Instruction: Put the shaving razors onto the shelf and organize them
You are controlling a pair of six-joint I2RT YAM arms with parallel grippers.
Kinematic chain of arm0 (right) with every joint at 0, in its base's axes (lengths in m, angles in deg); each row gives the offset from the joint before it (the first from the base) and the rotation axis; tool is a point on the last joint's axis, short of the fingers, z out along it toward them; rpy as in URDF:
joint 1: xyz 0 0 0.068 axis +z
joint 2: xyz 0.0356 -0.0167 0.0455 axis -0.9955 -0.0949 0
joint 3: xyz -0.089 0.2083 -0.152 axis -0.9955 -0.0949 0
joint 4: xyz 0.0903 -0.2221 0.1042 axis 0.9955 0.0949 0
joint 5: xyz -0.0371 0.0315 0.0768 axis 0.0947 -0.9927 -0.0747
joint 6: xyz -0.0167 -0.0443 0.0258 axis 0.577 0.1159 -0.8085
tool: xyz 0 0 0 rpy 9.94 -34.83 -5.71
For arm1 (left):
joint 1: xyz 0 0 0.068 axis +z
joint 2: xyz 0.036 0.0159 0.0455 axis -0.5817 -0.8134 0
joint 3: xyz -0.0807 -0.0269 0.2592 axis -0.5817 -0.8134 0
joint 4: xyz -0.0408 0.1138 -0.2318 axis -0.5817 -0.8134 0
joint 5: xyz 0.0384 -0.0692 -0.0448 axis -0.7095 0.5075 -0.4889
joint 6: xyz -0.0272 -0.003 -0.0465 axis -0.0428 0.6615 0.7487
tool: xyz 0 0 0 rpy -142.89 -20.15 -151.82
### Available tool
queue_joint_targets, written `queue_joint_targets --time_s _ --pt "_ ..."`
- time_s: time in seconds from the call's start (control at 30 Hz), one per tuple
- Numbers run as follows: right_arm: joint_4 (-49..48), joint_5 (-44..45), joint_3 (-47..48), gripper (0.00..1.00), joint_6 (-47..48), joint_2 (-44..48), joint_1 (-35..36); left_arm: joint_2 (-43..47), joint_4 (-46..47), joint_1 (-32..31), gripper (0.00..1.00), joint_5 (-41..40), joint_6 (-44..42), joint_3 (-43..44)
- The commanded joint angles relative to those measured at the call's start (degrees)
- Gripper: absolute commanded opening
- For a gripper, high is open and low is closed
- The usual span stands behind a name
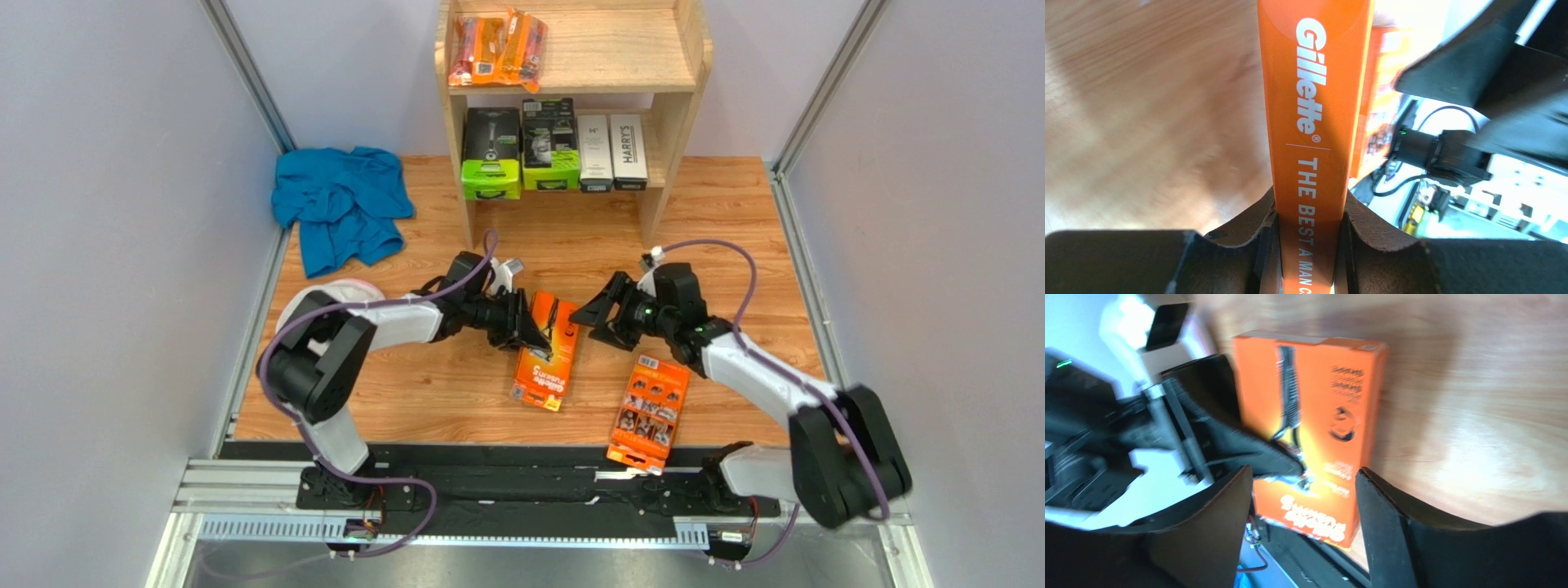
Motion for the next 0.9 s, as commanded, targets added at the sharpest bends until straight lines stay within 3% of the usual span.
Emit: queue_joint_targets --time_s 0.0,0.13,0.2,0.3,0.57,0.87 --pt "4.55 -1.22 -0.24 0.69 3.00 10.69 -0.05 8.87 -0.44 -0.03 0.00 -0.81 -1.59 1.69" --pt "-2.17 -7.01 -5.76 0.75 -1.46 19.12 -0.05 15.11 -1.76 -0.03 0.00 -1.07 -0.98 3.98" --pt "-5.45 -8.08 -8.32 0.84 -4.02 21.60 0.04 16.53 -1.76 -0.03 0.00 -0.89 -0.01 5.56" --pt "-9.15 -8.61 -11.40 0.85 -6.93 26.52 0.22 18.20 -1.32 0.05 0.00 -0.89 2.19 7.76" --pt "-12.14 -8.00 -11.14 0.82 -8.51 32.68 1.53 18.12 3.25 -0.03 0.00 2.09 7.73 11.98" --pt "-17.50 -8.26 -10.18 0.64 -11.23 27.59 4.17 17.68 12.20 0.05 0.00 3.85 14.58 10.23"
